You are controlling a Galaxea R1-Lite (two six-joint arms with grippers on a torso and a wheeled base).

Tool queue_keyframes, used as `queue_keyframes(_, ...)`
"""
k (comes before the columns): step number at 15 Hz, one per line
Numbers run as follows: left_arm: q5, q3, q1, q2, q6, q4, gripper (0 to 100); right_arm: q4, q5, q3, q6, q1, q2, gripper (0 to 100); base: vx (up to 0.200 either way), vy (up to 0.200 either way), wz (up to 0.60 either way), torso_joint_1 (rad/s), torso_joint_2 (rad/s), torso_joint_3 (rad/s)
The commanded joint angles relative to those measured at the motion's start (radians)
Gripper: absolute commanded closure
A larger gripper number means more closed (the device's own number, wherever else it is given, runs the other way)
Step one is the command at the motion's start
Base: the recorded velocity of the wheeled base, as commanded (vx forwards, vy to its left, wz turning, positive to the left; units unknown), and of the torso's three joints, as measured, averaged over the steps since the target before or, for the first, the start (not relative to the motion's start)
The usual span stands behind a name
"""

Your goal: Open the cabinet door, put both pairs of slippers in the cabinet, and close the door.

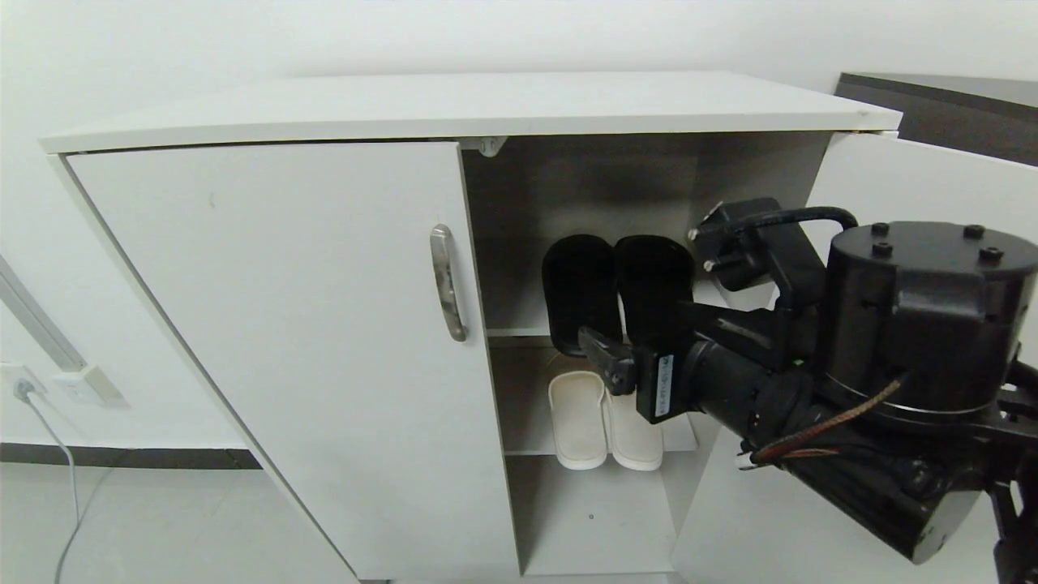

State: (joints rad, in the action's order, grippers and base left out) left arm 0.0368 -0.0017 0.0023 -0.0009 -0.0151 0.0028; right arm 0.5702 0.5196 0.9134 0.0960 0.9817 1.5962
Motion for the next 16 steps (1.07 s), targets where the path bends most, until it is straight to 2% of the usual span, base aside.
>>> queue_keyframes(1,0.0,0.0,0.001,0.001,0.0,0.0,100,0.007,-0.001,-0.036,-0.01,0.003,-0.018,100,0.0,0.0,0.0,0.0,0.0,0.0)
queue_keyframes(6,0.0,0.0,0.001,0.001,0.0,0.0,100,0.007,0.0,-0.039,-0.012,0.002,-0.012,100,0.0,0.0,0.0,0.0,0.0,0.0)
queue_keyframes(16,-0.002,0.0,-0.001,0.001,0.0,0.0,100,0.01,-0.003,-0.07,-0.007,-0.037,0.027,100,-0.2,0.0,0.0,0.003,0.0,0.002)
